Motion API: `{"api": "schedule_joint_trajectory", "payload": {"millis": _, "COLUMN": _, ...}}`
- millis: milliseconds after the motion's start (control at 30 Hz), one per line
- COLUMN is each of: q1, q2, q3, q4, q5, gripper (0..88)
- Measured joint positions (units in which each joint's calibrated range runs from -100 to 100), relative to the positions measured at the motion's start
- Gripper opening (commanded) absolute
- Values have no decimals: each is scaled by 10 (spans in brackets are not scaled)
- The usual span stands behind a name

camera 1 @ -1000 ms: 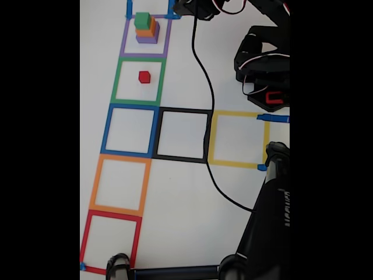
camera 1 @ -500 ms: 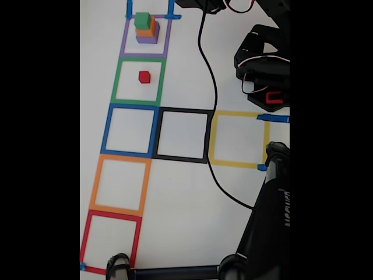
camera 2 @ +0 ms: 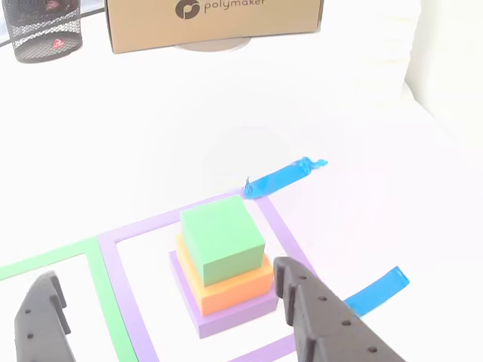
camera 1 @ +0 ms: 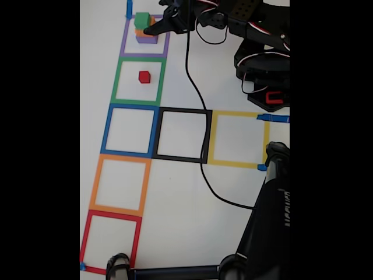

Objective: Tower of hanoi

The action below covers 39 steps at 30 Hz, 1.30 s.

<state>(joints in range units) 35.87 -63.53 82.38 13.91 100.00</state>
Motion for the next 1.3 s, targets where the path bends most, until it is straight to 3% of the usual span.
{"api": "schedule_joint_trajectory", "payload": {"millis": 300, "q1": 34, "q2": 124, "q3": 23, "q4": -185, "q5": 0, "gripper": 375}}
{"api": "schedule_joint_trajectory", "payload": {"millis": 600, "q1": 34, "q2": 371, "q3": 17, "q4": -435, "q5": 0, "gripper": 373}}
{"api": "schedule_joint_trajectory", "payload": {"millis": 1300, "q1": 42, "q2": 643, "q3": -101, "q4": -584, "q5": 0, "gripper": 345}}
